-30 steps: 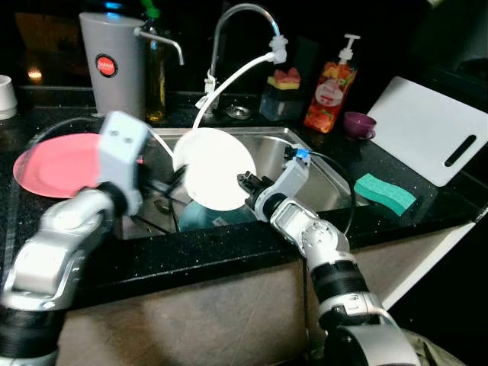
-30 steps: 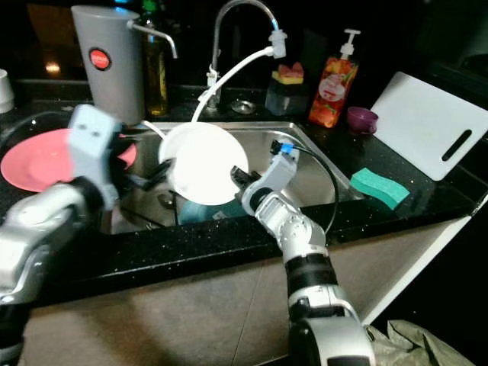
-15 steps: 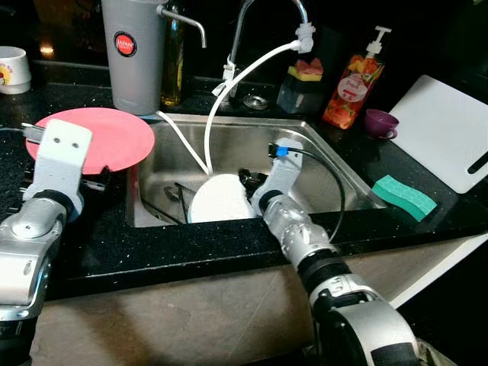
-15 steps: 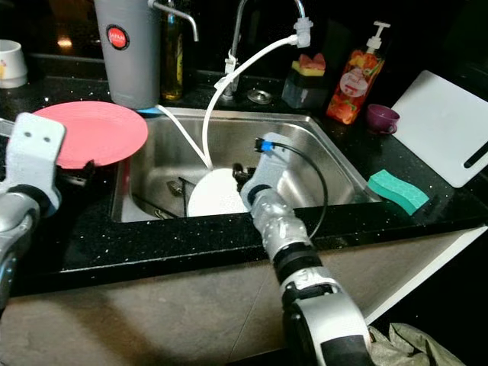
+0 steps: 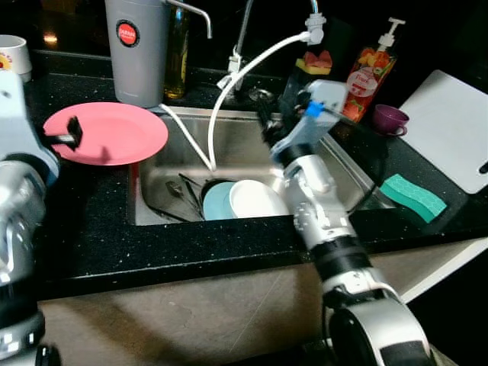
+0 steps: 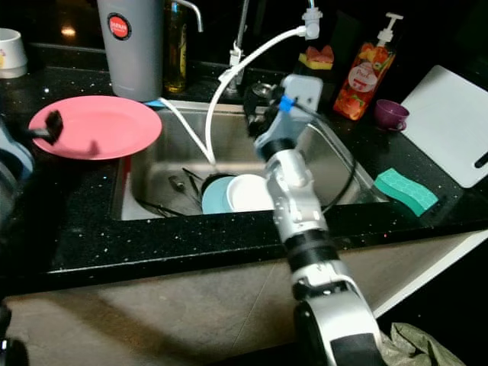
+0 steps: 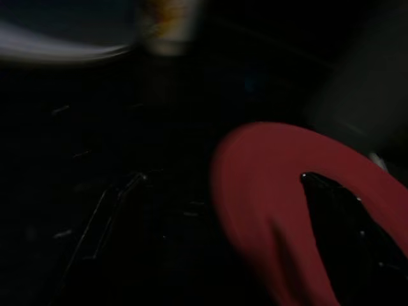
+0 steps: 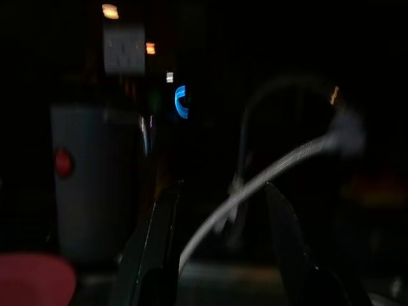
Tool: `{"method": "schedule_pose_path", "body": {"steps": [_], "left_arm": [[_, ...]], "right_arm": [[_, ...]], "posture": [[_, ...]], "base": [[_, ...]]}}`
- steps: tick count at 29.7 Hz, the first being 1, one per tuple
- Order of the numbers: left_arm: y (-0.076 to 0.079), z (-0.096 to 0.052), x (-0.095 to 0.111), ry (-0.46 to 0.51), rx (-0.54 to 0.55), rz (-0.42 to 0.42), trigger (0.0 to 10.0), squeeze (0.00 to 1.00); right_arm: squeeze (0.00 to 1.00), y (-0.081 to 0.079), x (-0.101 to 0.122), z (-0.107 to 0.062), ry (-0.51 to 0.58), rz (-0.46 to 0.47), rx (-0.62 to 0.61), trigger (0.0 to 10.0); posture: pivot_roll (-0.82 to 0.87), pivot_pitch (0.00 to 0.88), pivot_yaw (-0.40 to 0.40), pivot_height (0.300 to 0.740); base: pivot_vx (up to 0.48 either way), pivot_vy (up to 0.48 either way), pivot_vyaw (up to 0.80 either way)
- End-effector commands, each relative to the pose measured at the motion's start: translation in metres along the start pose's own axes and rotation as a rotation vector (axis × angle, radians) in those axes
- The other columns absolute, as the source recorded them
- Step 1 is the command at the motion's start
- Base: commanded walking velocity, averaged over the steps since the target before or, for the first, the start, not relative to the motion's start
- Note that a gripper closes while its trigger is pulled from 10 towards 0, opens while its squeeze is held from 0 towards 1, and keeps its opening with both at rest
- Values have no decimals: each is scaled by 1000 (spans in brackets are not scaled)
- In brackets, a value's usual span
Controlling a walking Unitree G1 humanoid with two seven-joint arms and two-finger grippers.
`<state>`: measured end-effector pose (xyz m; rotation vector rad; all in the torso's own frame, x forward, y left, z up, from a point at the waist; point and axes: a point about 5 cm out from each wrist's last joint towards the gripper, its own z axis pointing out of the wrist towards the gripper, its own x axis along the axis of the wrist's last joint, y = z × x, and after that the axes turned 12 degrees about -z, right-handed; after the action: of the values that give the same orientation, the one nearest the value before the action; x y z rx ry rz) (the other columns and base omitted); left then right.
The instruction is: Kitchen organization
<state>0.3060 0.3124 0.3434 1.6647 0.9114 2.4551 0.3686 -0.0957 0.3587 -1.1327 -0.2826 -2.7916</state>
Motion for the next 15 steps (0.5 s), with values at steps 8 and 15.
{"method": "schedule_pose_path", "body": {"steps": [8,15], "left_arm": [[-28,16,-16,-167,145,-302,10000,0],[-9,23,-51,-378,96,-523,10000,0]], "right_arm": [[0,6,14,-13,70,-117,44,10000],[0,10,19,-18,61,-149,38,10000]], "posture": [[233,104,-129,740],[210,91,-126,740]], "base": [[0,0,0],[0,0,0]]}}
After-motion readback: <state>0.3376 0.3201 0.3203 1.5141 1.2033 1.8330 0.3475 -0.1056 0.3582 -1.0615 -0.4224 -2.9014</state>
